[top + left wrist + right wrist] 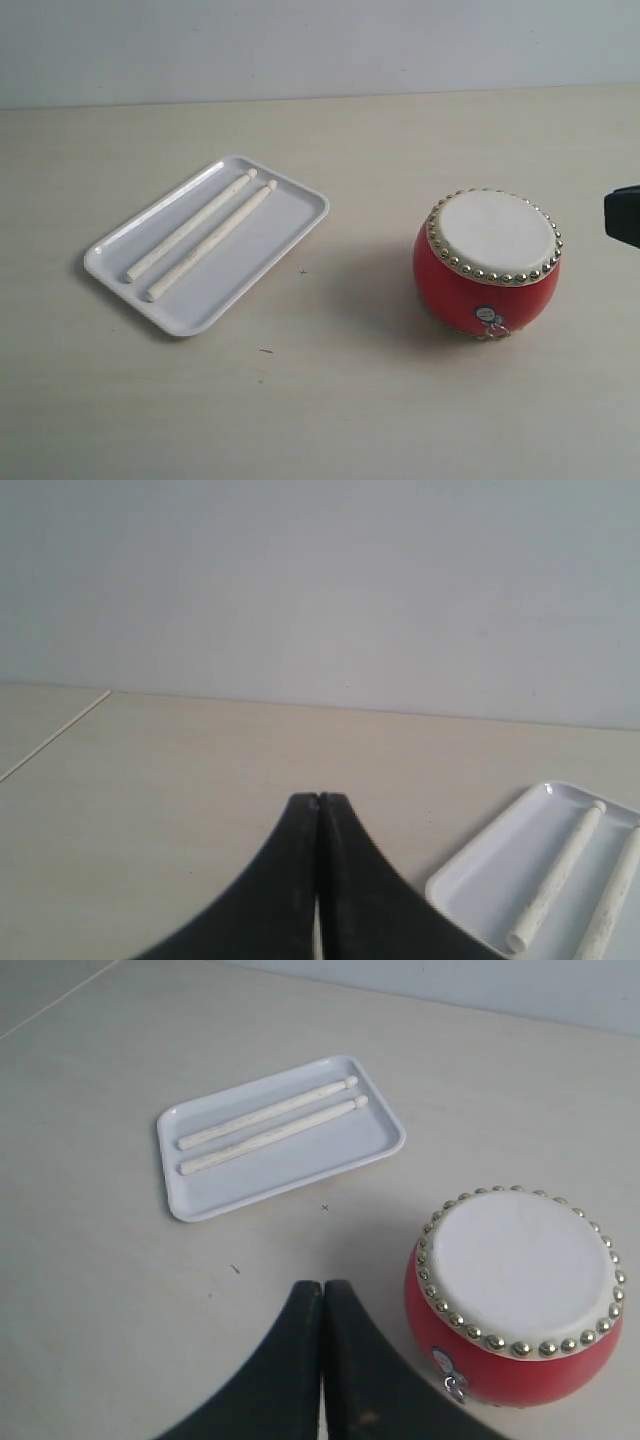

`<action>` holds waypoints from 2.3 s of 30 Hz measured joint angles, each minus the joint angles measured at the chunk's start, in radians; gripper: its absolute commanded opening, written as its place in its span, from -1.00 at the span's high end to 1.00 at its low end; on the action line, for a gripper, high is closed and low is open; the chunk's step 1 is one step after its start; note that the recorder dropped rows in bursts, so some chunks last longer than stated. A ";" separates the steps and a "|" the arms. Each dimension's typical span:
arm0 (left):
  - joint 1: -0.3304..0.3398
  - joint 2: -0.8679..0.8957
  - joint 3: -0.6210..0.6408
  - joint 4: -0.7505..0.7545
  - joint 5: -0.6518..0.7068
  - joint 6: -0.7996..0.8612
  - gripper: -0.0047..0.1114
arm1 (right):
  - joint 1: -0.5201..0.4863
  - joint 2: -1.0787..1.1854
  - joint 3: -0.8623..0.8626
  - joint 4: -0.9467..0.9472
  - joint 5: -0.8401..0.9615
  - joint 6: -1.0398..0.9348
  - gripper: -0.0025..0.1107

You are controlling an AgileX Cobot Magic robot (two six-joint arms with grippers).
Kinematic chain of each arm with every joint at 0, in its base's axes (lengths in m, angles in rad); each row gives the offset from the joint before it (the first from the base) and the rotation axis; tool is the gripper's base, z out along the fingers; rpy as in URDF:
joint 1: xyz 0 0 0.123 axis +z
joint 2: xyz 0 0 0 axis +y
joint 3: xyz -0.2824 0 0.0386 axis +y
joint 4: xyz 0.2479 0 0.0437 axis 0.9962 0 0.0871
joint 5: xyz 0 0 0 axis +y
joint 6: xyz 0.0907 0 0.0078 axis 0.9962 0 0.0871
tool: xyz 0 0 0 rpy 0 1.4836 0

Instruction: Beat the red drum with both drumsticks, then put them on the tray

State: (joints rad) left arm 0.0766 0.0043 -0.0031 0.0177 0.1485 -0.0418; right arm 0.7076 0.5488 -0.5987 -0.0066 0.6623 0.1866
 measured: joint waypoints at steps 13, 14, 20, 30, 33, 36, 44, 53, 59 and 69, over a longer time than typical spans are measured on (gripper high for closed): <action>0.000 0.000 0.000 0.000 0.000 0.000 0.92 | -0.152 -0.059 0.000 0.076 0.000 0.000 0.96; 0.000 0.000 0.000 0.000 0.000 0.000 0.92 | -0.219 -0.067 0.000 0.082 0.000 0.000 0.96; 0.000 0.000 0.000 0.000 0.000 0.000 0.92 | -0.536 -0.180 0.000 0.062 0.000 0.000 0.96; 0.000 0.000 0.000 0.000 0.000 0.000 0.92 | -0.733 -0.388 0.373 0.007 -0.443 0.000 0.96; 0.000 0.000 0.000 0.000 0.000 0.004 0.92 | -0.728 -0.449 0.449 0.047 -0.474 0.000 0.96; 0.000 0.000 0.000 0.000 0.000 0.004 0.92 | -0.712 -0.530 0.528 0.077 -0.490 0.000 0.96; 0.000 0.000 0.000 0.000 0.000 0.004 0.92 | -0.708 -0.543 0.594 0.100 -0.515 0.000 0.96; 0.000 0.000 0.000 0.000 0.000 0.004 0.92 | -0.708 -0.543 0.594 0.074 -0.549 0.000 0.96; 0.000 0.000 0.000 0.000 0.000 0.004 0.92 | -0.708 -0.543 0.594 0.007 -0.547 0.000 0.96; 0.000 0.000 0.000 0.000 0.000 0.004 0.92 | -0.708 -0.543 0.594 0.007 -0.542 0.000 0.96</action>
State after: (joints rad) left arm 0.0766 0.0043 -0.0031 0.0177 0.1485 -0.0380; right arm 0.0000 0.0061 -0.0046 0.0000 0.1202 0.1866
